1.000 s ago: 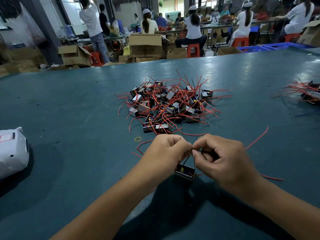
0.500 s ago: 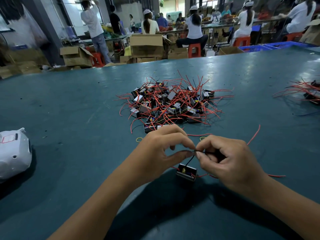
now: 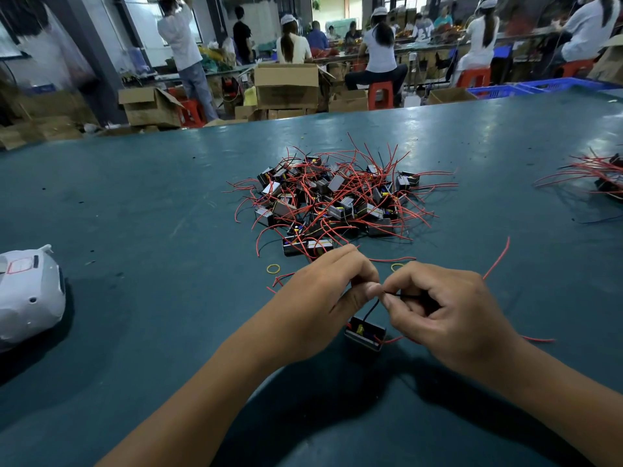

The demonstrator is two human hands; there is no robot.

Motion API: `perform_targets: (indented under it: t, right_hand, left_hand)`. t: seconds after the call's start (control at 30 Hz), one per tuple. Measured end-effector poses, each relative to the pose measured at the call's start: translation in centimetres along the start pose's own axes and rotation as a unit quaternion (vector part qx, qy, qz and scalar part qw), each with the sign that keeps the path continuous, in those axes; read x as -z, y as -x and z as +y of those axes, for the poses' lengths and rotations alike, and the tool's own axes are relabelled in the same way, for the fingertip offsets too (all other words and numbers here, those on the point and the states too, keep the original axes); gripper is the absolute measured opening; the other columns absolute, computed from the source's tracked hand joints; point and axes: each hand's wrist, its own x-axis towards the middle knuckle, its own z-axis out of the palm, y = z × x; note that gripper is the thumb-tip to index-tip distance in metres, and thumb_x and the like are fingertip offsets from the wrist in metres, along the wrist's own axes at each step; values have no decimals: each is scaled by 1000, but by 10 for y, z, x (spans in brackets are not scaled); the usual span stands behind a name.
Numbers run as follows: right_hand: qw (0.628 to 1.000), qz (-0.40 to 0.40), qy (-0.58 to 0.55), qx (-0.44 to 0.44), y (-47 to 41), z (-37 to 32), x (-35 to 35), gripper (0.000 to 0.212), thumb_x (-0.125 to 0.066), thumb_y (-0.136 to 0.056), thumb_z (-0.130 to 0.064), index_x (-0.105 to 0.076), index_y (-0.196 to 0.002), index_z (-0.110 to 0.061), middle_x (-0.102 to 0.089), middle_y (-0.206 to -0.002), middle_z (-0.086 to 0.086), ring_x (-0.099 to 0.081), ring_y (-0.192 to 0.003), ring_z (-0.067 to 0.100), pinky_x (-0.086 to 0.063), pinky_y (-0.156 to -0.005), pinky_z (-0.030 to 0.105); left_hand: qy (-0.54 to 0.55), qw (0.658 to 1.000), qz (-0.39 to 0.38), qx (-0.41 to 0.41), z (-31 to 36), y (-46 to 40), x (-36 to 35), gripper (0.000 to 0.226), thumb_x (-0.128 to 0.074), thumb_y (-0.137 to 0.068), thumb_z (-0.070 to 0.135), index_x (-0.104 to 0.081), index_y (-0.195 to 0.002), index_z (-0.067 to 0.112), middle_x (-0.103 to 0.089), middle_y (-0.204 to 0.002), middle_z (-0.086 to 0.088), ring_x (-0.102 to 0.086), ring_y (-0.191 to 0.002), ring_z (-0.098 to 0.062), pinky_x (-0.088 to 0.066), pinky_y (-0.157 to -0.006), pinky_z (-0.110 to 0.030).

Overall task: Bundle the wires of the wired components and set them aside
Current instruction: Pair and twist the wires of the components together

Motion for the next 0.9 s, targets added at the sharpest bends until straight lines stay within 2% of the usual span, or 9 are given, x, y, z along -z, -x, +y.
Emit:
perform_targets:
  t: [0.17,0.3,0.43,0.5,0.57,0.67,0.77,0.83,0.9]
  right_hand:
    - [1000,15,19,-5,-1,0,-2,4,-65,-83,-24,-64,-80,-24,-43,-55,-6,-36,-46,3,-30,-51,9]
    - [999,13,51,13,-1,-3,-3,9,-61,-84,-28,-63,-77,-21,-36,-51,-14,-37,-48,1,-29,-52,8]
    - [996,2,78,43,-2,-8,-3,13,-58,-86,-29,-63,-78,-20,-34,-57,-21,-36,-52,-5,-28,-54,8]
    - [996,2,75,42,-2,-7,-3,13,-58,-86,-28,-63,-78,-19,-35,-58,-21,-37,-52,-5,-28,-55,7]
    - [998,7,63,30,-1,-5,-3,10,-61,-85,-26,-62,-77,-20,-35,-55,-18,-37,-51,-2,-28,-55,7]
    - [999,15,35,4,0,-2,-2,11,-68,-82,-17,-61,-75,-22,-39,-51,-10,-38,-47,3,-30,-53,8]
    - [1000,13,8,-12,0,-1,-2,12,-68,-81,-16,-61,-75,-23,-43,-52,-9,-40,-44,5,-33,-50,10]
    - [1000,10,-12,-18,0,-1,-2,11,-67,-81,-16,-61,-75,-23,-42,-52,-9,-38,-44,5,-34,-49,12]
    - [999,3,-28,-17,1,-2,-1,9,-66,-82,-18,-62,-76,-23,-41,-52,-9,-38,-44,6,-34,-48,14]
  left_hand:
    - [154,978,-14,139,6,0,-3,19,-57,-101,24,-59,-83,20,-43,-64,14,-34,-56,-4,-31,-54,-20]
    - [287,916,-9,279,12,0,-2,32,-65,-96,21,-65,-64,24,-42,-56,10,-33,-48,-4,-28,-46,-17]
    - [388,854,-22,346,16,-1,-2,36,-62,-90,12,-58,-55,20,-39,-58,-1,-26,-43,-9,-24,-39,-15]
    - [390,850,-24,352,17,-2,-2,38,-60,-90,13,-60,-52,20,-40,-57,0,-27,-43,-9,-23,-39,-14]
    - [323,897,0,301,14,-2,0,34,-62,-92,15,-62,-58,20,-43,-55,4,-33,-44,-9,-28,-43,-18]
    - [137,980,48,133,7,0,8,14,-67,-91,14,-66,-79,21,-54,-67,10,-46,-57,-10,-41,-54,-25]
    - [18,999,40,7,3,1,14,14,-76,-85,8,-72,-95,17,-59,-87,7,-52,-71,-7,-42,-66,-18]
    - [-25,998,39,-44,2,0,15,11,-79,-83,9,-76,-94,11,-62,-91,1,-51,-78,0,-40,-71,-14]
    - [-54,994,52,-83,0,-1,14,9,-79,-83,13,-77,-91,9,-63,-91,0,-55,-83,-5,-42,-75,-15]
